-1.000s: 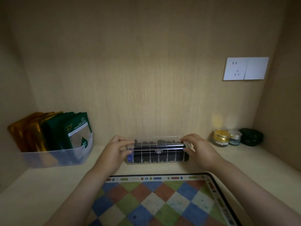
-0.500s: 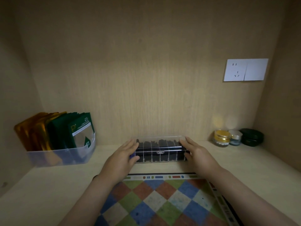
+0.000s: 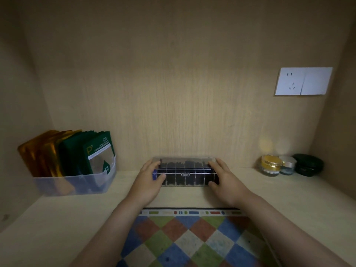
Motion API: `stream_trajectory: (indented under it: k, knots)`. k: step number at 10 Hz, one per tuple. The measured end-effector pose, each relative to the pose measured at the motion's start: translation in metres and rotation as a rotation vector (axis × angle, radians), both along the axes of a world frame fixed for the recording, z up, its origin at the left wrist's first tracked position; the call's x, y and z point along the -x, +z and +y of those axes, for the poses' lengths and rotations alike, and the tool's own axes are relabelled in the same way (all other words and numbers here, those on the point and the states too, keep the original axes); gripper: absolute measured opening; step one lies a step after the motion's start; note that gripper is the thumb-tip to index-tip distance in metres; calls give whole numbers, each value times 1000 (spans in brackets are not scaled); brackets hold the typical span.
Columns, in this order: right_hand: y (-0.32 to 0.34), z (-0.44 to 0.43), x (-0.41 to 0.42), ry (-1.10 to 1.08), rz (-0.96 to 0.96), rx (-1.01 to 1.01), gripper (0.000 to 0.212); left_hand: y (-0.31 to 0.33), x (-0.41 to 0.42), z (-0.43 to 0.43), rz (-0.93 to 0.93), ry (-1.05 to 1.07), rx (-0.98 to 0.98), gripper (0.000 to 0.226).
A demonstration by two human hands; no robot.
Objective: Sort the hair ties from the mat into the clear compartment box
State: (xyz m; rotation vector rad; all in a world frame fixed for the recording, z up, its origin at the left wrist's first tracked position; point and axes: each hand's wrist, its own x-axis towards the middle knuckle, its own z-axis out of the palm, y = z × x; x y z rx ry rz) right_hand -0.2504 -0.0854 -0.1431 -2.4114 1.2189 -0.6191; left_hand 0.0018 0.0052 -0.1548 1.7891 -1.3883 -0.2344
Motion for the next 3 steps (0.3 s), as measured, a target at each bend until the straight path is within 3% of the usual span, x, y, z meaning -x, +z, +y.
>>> stream_trajectory:
  k: [3]
  knots:
    - [22,-7,2,-11,-60,-5,72,14,-3,9,-73,-16,-39,64]
